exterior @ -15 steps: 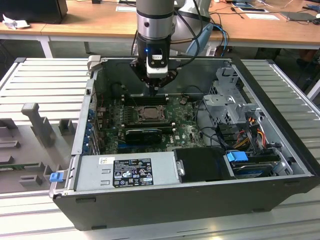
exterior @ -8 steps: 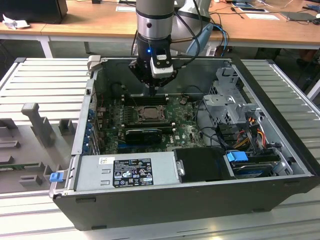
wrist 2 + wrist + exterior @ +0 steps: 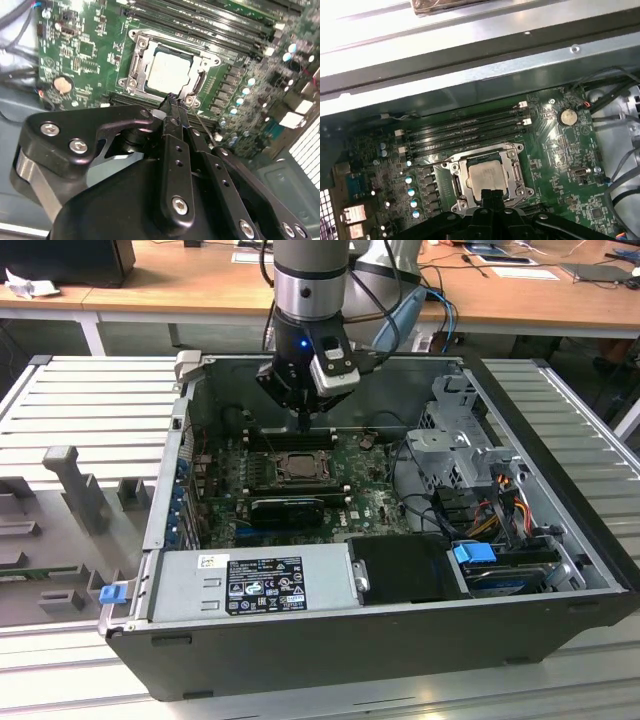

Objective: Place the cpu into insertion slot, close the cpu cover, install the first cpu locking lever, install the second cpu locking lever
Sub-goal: 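Install the first cpu locking lever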

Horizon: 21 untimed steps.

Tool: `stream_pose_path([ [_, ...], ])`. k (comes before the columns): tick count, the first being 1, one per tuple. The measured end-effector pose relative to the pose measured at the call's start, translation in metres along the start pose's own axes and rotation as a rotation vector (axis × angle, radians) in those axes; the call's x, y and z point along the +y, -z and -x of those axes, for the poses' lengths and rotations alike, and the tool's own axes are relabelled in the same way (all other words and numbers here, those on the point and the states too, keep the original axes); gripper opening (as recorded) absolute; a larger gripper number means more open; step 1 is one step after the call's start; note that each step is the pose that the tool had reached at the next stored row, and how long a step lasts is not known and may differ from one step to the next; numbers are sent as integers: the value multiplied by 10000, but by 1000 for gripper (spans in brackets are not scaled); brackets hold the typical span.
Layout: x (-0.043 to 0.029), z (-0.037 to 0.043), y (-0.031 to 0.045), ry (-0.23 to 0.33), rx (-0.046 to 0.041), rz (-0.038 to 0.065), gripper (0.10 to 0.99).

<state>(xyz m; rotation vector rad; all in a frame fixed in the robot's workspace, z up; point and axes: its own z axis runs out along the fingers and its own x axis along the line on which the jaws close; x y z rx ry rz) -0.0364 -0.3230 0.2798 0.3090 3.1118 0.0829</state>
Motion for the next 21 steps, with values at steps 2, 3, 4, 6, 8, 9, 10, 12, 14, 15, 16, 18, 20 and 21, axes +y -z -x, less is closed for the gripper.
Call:
stream_pose_path([
  [2,0,0,-4,745,41,6,106],
  [3,0,0,-5,1037,56,9,106],
  [4,0,0,-7,1425,77,12,106],
  [6,0,0,-8,1908,104,16,106],
  [8,0,0,-9,2102,114,17,106],
  [9,0,1,-10,2196,119,19,106],
  [10,0,0,-10,2286,125,19,106],
  [12,0,1,-11,2418,131,20,106],
  [14,0,1,-12,2710,147,23,106],
  [15,0,1,-12,2895,157,25,106],
  [16,0,1,-13,3140,170,27,106],
  [18,-1,-1,-14,3653,197,29,106],
  [20,-11,-51,-16,3714,191,39,106],
  [21,-17,-79,-16,3713,179,43,106],
])
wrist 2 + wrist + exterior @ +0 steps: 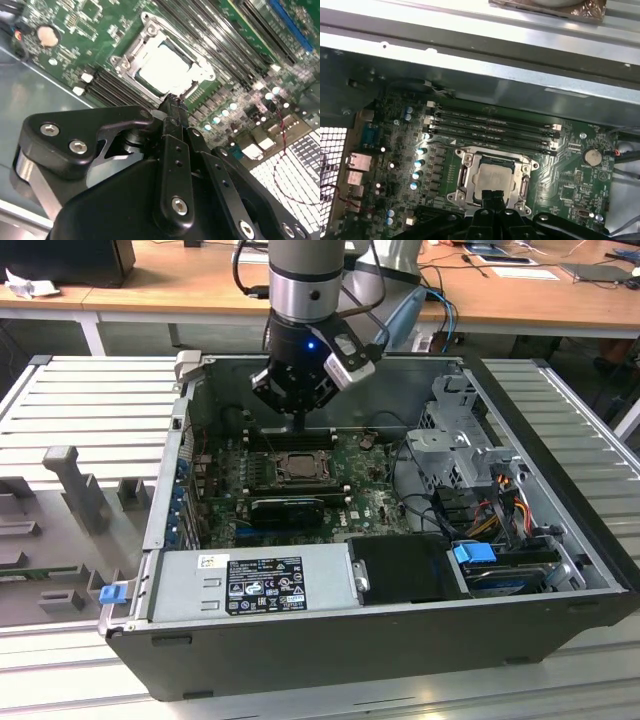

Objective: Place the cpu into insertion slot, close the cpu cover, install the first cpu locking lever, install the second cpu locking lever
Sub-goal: 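Install the first cpu locking lever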

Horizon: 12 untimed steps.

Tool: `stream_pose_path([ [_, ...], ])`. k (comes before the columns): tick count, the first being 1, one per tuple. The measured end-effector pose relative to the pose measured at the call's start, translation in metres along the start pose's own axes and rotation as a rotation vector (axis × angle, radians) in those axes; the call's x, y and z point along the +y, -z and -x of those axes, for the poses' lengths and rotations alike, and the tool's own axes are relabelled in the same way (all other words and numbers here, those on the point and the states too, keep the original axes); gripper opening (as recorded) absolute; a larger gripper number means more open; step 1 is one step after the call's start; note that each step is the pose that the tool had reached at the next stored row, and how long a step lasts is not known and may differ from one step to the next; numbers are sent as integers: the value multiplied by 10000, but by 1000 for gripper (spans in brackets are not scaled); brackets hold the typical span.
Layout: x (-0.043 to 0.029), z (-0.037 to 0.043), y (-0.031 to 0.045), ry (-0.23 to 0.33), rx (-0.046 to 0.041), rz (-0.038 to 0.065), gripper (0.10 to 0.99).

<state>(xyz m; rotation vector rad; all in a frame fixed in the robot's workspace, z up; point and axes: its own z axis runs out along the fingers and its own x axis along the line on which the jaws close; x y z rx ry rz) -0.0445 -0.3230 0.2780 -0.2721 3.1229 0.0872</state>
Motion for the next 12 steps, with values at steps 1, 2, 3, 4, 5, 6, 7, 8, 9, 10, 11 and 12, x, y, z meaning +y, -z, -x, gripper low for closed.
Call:
stream_pose_path([
  [1,5,-30,-1,2,-14,4,106],
  [2,9,-45,-3,-3,-18,4,106],
  [3,11,-54,-4,-110,-23,0,106],
  [4,10,-55,-8,-275,-32,-1,106],
  [5,10,-55,-11,-478,-43,-4,106],
  [6,10,-56,-13,-584,-48,-5,106],
  [7,11,-59,-14,-645,-51,-6,106],
  [8,11,-60,-15,-653,-52,-6,106],
  [9,11,-62,-16,-655,-55,-6,106],
  [10,13,-68,-17,-654,-62,-6,106],
  [11,14,-74,-17,-653,-66,-5,106],
  [12,15,-84,-18,-653,-72,-6,106],
])
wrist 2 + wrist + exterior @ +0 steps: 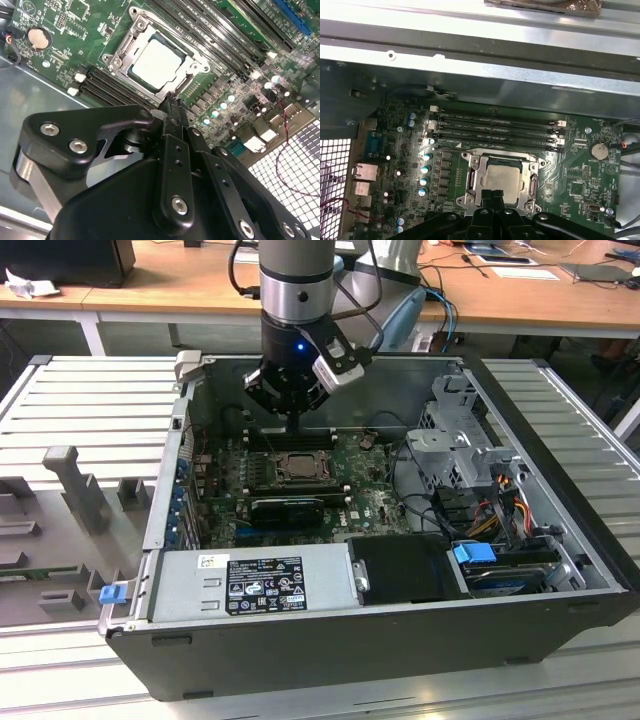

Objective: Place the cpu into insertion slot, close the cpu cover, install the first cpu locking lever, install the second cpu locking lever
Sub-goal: 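Install the first cpu locking lever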

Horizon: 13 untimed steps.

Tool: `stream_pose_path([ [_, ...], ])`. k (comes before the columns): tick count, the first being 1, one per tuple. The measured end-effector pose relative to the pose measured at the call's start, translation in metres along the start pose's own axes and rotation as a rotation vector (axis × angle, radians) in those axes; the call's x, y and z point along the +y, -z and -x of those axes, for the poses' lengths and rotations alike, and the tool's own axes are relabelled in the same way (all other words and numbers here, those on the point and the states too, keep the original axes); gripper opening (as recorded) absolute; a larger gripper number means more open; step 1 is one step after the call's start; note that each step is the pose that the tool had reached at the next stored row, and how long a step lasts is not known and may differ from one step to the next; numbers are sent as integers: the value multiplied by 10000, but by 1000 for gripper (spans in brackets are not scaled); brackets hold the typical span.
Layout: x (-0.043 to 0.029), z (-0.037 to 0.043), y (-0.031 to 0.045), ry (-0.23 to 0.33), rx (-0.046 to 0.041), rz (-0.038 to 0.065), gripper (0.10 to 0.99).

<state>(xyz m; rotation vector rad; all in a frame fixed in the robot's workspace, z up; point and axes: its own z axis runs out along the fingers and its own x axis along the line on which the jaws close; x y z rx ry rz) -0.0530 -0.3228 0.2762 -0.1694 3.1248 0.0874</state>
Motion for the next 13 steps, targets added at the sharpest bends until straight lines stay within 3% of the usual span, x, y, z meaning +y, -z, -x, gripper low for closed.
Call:
stream_pose_path([
  [7,22,-210,-31,-5,-40,-7,106],
  [10,44,-366,-58,-30,-44,-8,106],
  [13,52,-418,-71,-29,-44,-8,106],
])
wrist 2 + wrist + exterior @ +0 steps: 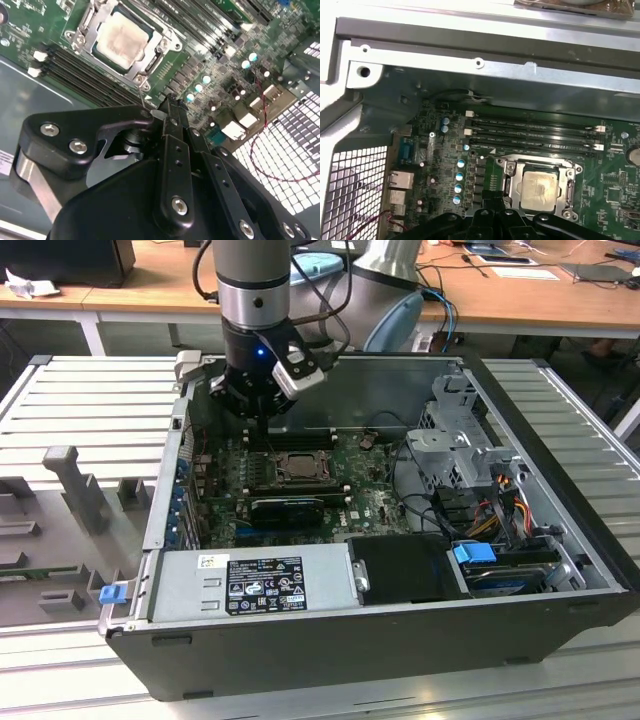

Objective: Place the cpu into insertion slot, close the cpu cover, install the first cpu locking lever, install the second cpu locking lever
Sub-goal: 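Install the first cpu locking lever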

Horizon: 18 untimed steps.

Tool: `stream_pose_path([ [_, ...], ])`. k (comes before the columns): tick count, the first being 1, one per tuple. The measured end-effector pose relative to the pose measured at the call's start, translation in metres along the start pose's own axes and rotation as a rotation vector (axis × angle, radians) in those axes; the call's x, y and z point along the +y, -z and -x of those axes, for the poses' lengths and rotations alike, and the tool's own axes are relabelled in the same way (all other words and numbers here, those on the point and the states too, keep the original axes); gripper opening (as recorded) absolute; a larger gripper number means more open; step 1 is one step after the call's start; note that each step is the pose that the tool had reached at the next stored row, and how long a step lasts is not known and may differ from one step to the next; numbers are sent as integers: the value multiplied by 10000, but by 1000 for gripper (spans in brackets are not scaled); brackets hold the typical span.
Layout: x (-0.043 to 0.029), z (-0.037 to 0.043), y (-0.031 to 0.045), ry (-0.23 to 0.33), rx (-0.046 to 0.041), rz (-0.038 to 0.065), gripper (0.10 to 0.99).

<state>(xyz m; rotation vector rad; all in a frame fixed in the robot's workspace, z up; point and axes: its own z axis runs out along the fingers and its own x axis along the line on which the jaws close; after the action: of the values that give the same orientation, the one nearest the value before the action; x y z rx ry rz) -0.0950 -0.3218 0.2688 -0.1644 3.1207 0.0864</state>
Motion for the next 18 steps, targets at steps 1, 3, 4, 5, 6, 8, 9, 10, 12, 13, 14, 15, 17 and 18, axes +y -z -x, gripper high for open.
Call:
stream_pose_path([
  [1,0,-4,-3,0,0,1,106],
  [3,0,-8,-10,2,-2,1,106],
  [4,0,-9,-12,3,-2,0,106],
  [5,0,-9,-14,3,-3,-1,106],
  [6,0,-10,-18,1,-4,0,106],
  [8,0,-10,-27,1,-6,1,106],
  [9,0,-12,-31,1,-5,0,106],
  [10,0,-18,-38,-2,-5,0,106],
  [12,0,-33,-47,1,-4,-1,106],
  [13,2,-49,-54,1,-4,-1,106],
  [14,9,-81,-62,0,-6,0,106],
  [15,15,-103,-66,2,-5,-1,106],
  [17,26,-151,-77,1,-6,1,106],
  [18,45,-165,-88,1,-7,2,106],
])
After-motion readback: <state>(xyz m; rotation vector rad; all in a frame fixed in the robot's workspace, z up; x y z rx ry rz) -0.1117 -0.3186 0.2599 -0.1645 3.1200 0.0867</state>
